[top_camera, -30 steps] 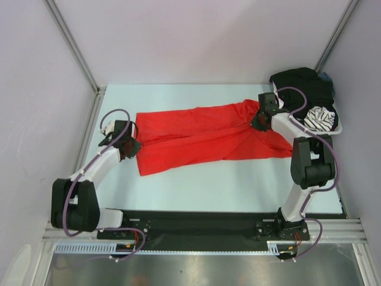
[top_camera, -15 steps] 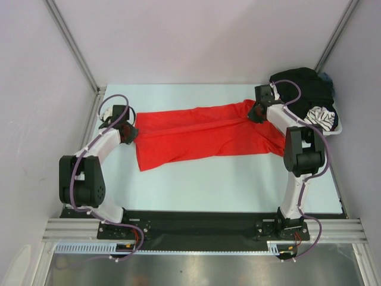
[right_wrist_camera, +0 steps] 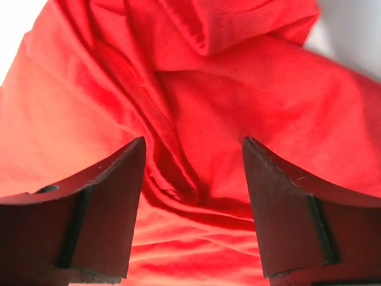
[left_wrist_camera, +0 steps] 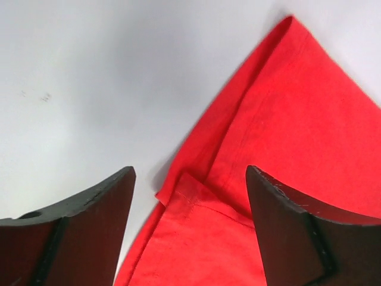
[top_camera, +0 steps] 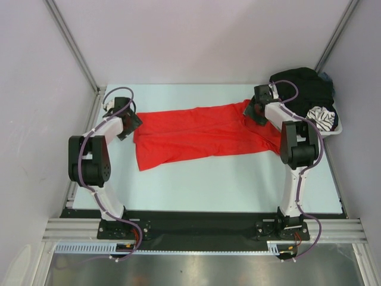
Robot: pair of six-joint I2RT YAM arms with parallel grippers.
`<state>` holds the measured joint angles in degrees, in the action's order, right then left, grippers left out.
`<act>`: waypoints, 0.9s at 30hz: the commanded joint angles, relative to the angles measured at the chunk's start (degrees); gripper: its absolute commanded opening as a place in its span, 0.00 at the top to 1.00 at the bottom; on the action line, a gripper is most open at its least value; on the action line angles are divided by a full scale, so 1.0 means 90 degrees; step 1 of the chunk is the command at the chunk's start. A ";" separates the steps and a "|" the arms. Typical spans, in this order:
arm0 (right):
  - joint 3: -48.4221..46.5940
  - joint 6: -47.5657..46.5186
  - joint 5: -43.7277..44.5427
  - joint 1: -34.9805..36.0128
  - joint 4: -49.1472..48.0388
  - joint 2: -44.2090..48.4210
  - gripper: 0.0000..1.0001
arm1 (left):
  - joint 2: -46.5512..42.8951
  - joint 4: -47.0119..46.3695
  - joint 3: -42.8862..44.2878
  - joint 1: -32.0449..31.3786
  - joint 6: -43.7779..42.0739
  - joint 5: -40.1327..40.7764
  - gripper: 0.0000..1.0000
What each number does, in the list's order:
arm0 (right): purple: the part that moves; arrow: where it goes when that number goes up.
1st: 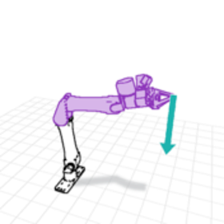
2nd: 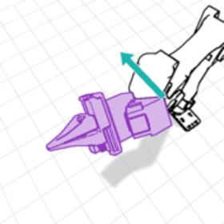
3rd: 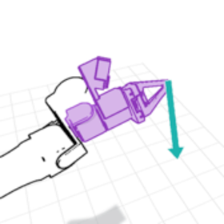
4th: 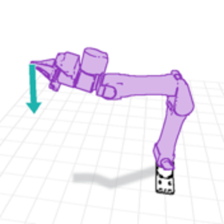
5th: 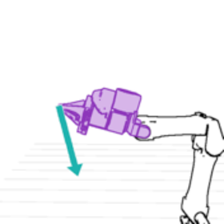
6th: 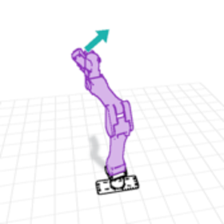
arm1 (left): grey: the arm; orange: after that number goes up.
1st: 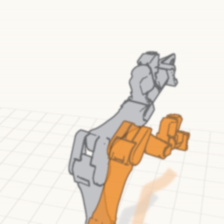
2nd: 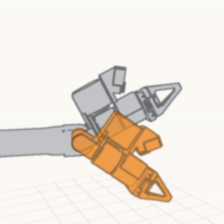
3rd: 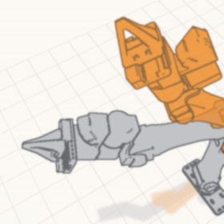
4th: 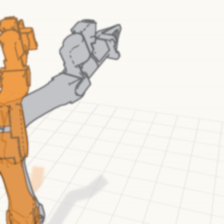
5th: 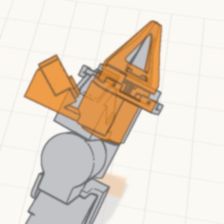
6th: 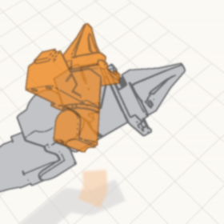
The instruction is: Fold and stack the tank tops
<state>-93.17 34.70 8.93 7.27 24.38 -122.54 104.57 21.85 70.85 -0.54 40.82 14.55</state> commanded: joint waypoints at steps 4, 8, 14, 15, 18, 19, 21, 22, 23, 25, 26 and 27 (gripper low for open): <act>0.1228 -0.0027 0.0171 -0.0026 -0.0276 0.1416 0.30 | -0.0642 -0.0601 -0.0069 0.0226 -0.0706 0.0162 0.13; 0.2565 0.0285 0.0082 -0.0026 -0.0415 0.2325 0.22 | -0.0370 -0.0465 0.0174 0.0235 -0.0971 -0.0462 0.08; 0.3553 0.0647 0.0473 -0.0026 -0.0073 0.3663 0.14 | 0.0313 -0.0455 0.0458 0.0225 -0.1039 -0.1000 0.12; 0.3874 0.0637 0.0463 -0.0026 -0.0111 0.3867 0.14 | 0.0392 -0.0455 0.0477 0.0226 -0.1049 -0.1078 0.14; 0.4402 0.0705 0.0453 -0.0075 -0.0063 0.4483 0.15 | 0.0607 -0.0513 0.0458 0.0196 -0.0990 -0.1323 0.15; 0.4540 0.0734 0.0444 -0.0085 -0.0043 0.4697 0.15 | 0.0675 -0.0542 0.0439 0.0196 -0.0971 -0.1391 0.15; 0.4745 0.0803 0.0444 -0.0202 -0.0024 0.4836 0.15 | 0.0744 -0.0504 0.0448 0.0148 -0.0961 -0.1411 0.16; 0.4949 0.0822 0.0434 -0.0270 -0.0023 0.4894 0.15 | 0.0783 -0.0475 0.0439 0.0128 -0.0951 -0.1401 0.16; 0.5029 0.0967 0.0443 -0.0386 0.0015 0.4934 0.14 | 0.0802 -0.0445 0.0448 0.0109 -0.0961 -0.1392 0.16; 0.5204 0.1192 0.0667 -0.0524 0.0171 0.4895 0.06 | 0.0880 -0.0367 0.0497 0.0108 -0.0942 -0.1304 0.16; 0.5273 0.1271 0.0678 -0.0582 0.0143 0.4837 0.04 | 0.0910 -0.0357 0.0516 0.0108 -0.0942 -0.1265 0.16; 0.5332 0.1330 0.0591 -0.0670 0.0065 0.4807 0.04 | 0.0949 -0.0338 0.0546 -0.0075 -0.0942 -0.1265 0.17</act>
<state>-46.61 43.13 12.49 2.94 24.43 -79.20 111.68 18.15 73.78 0.62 32.88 3.88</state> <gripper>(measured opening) 0.951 0.834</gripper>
